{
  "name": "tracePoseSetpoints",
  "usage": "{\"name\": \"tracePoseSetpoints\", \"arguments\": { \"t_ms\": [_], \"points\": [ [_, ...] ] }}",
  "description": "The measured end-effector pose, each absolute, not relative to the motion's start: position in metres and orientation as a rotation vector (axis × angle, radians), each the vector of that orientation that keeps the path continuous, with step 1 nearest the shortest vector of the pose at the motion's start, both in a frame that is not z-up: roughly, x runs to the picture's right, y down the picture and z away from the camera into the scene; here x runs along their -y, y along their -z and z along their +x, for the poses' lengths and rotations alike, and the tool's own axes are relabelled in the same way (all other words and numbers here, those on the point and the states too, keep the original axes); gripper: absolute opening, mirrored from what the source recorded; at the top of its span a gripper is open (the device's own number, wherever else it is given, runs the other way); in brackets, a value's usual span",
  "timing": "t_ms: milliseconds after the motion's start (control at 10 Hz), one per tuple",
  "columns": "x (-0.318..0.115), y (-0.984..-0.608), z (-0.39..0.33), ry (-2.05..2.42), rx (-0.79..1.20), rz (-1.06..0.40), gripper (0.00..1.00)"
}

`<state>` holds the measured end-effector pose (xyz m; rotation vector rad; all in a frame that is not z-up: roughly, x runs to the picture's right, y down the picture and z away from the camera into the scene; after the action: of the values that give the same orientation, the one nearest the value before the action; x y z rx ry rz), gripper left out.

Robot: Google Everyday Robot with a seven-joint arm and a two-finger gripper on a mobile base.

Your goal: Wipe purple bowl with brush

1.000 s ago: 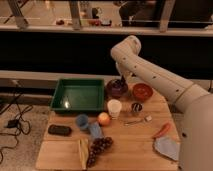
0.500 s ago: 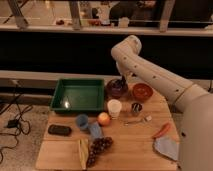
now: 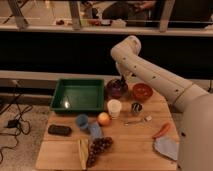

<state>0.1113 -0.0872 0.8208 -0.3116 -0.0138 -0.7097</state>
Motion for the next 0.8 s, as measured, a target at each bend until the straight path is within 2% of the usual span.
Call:
{"name": "tracePoseSetpoints", "arguments": {
  "t_ms": [800],
  "points": [
    [0.081, -0.817, 0.093, 0.733, 0.014, -0.297, 0.0]
  ]
}}
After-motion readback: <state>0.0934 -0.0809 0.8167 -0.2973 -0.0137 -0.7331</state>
